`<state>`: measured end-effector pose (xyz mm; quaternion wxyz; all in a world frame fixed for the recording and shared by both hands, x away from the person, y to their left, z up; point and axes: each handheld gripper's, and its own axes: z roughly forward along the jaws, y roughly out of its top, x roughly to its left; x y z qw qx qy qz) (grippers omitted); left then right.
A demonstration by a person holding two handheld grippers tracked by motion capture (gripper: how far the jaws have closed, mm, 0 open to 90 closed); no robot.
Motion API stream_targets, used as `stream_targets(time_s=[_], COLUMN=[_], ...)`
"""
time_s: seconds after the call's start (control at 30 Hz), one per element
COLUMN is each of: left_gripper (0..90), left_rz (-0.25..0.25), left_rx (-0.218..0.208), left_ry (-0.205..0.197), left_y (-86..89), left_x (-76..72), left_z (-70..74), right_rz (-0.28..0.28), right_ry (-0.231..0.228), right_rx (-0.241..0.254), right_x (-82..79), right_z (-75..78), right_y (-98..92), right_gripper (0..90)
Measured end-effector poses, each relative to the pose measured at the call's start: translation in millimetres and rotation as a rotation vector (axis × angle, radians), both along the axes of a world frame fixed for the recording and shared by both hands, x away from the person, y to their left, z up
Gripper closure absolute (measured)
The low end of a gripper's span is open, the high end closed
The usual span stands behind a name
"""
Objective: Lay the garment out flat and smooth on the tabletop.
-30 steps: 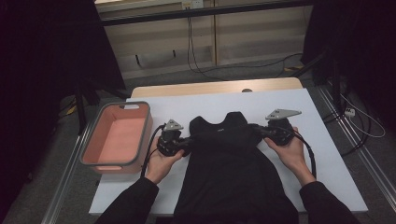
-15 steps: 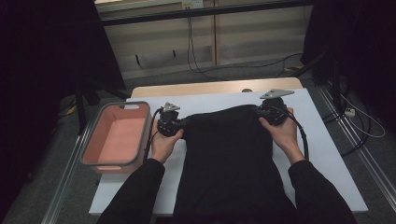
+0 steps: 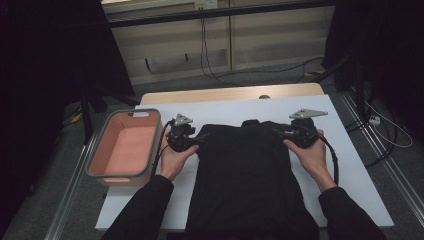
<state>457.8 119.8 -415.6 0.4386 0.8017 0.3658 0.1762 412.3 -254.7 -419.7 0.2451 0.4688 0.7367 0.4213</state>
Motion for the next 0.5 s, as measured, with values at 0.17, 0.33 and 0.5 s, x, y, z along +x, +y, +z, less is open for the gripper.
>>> stream_targets(time_s=[0.17,0.33,0.5], left_gripper=[23.7,18.1,16.6], left_rz=[-0.050,-0.081,-0.095], left_rx=[0.046,0.059,0.066], left_ry=[-0.026,-0.040,-0.020], left_y=[2.3,8.1,16.1], left_x=[-22.8,-46.5,-67.2], left_z=[0.8,-3.9,-16.2], right_rz=[0.014,0.028,0.055], right_ry=[0.037,0.077,0.093], right_rx=[0.002,0.003,-0.037], right_x=[-28.7,-49.7,-71.5], right_z=[-13.1,-22.6,-28.8], right_y=[-10.8,-18.5,-15.2], right_gripper=[65.9,67.1,67.0])
